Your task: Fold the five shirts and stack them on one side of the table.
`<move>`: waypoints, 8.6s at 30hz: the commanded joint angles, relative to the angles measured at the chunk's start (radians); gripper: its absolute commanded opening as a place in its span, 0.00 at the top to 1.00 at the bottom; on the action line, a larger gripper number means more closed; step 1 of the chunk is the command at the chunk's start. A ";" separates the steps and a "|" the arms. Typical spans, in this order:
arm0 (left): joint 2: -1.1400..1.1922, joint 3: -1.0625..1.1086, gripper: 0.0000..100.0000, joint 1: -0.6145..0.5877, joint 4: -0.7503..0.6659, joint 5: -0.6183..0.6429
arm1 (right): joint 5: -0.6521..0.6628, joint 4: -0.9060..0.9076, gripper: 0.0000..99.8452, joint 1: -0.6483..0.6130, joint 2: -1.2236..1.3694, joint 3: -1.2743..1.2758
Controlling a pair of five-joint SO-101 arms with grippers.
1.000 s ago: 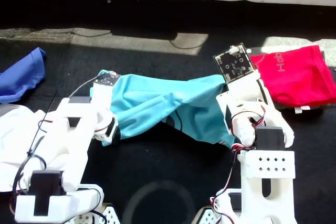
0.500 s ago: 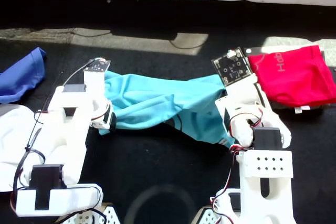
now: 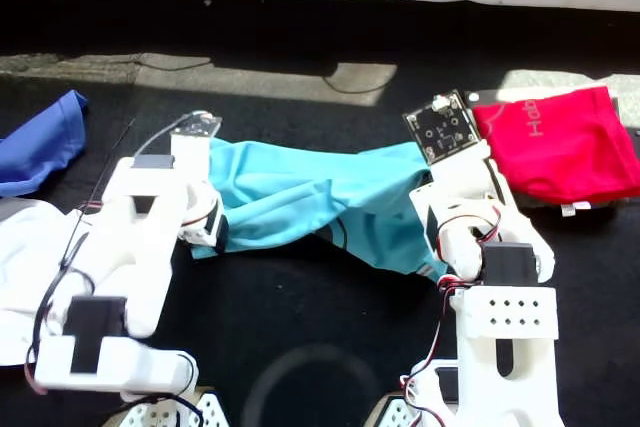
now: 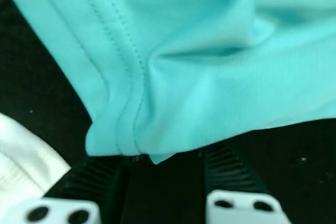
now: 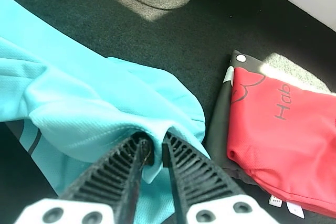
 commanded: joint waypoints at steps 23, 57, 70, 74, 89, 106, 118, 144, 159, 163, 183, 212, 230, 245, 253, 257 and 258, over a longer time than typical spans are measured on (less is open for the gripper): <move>-0.346 -0.234 0.99 0.050 0.315 0.038 | -0.112 -0.151 0.99 0.025 -0.030 -0.024; -0.472 -1.455 0.99 0.045 0.773 0.041 | -0.115 0.131 0.99 0.030 0.088 -1.098; -0.613 -1.465 0.99 0.045 0.773 0.035 | -0.112 0.124 0.99 0.030 -0.008 -1.244; -0.616 -1.454 0.99 0.045 0.767 0.035 | -0.069 0.124 0.99 0.030 -0.022 -1.251; -0.734 -1.420 0.99 0.045 0.773 0.038 | -0.043 0.127 0.99 0.030 -0.150 -1.254; -0.727 -0.742 0.99 0.048 0.621 0.038 | -0.043 -0.137 0.99 0.027 -0.028 -0.604; -0.065 -1.000 0.99 -0.035 0.390 0.003 | -0.044 -0.438 0.99 0.030 0.395 -0.541; 1.026 -2.164 0.99 -0.176 0.474 -0.106 | -0.051 -0.435 0.99 0.012 1.392 -1.425; 1.191 -2.134 0.99 -0.107 0.491 -0.107 | -0.051 -0.156 0.99 -0.062 1.690 -1.466; 1.184 -2.157 0.99 -0.102 0.608 -0.107 | -0.051 -0.036 0.99 -0.041 1.627 -1.466; 0.547 -1.457 0.99 -0.077 0.787 -0.114 | -0.052 0.651 0.99 -0.028 1.225 -1.455; 0.008 -0.458 0.99 -0.082 0.603 -0.164 | -0.043 0.613 0.99 -0.008 0.171 -0.194; -0.114 -0.148 0.99 -0.082 0.388 -0.192 | -0.041 0.631 0.99 -0.016 0.101 -0.013; -0.127 -0.162 0.90 -0.085 0.422 -0.190 | -0.043 0.572 0.84 -0.013 0.099 0.099; -0.119 -0.506 0.81 -0.173 0.591 -0.192 | -0.051 0.671 0.81 -0.012 0.099 -0.236; -0.113 -0.673 0.83 -0.186 0.601 -0.192 | -0.052 0.529 0.83 -0.012 0.134 -0.289; -0.107 -0.684 0.86 -0.168 0.588 -0.187 | -0.052 0.470 0.87 -0.013 0.157 -0.278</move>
